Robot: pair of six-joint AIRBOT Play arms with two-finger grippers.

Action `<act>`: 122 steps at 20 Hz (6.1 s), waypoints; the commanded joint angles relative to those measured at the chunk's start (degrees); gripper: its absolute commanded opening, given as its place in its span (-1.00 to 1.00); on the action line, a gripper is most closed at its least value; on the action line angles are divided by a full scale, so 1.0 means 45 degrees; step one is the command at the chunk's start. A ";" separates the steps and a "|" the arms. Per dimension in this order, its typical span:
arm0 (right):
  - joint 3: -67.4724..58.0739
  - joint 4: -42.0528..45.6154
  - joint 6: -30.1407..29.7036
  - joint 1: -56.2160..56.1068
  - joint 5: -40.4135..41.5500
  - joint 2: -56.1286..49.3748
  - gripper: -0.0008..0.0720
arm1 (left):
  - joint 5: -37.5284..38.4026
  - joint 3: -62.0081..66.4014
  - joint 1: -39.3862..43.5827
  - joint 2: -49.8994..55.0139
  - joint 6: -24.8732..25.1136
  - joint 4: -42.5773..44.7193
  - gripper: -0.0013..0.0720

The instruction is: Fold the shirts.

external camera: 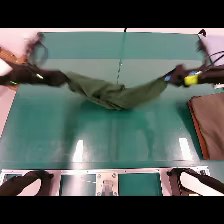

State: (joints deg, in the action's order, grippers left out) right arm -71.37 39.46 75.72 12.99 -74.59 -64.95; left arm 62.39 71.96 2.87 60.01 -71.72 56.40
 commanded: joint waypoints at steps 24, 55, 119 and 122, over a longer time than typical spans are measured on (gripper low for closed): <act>0.8456 -0.0476 -0.2035 0.0787 0.5955 -0.0233 -0.94 | 0.0831 0.1943 -0.0495 0.7514 0.1360 -0.1569 0.07; 0.7922 0.2346 -0.2312 0.5037 0.2025 -0.2050 0.05 | 0.0617 -0.3453 -0.2613 0.7223 0.2929 -0.0787 -0.29; -0.0306 -0.2021 -0.1928 0.1234 0.7465 -0.6271 -0.94 | -0.5829 0.3264 -0.0418 0.8068 0.3283 -0.3016 -0.90; -0.1676 -0.2351 -0.1821 0.1234 0.7480 -0.6892 -0.94 | -0.6581 0.4051 -0.0418 0.8068 0.3283 -0.3011 -0.90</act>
State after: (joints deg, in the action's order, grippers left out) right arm -73.06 30.79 67.07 18.68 -41.34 -92.01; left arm 37.87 87.37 0.86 95.57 -56.84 42.85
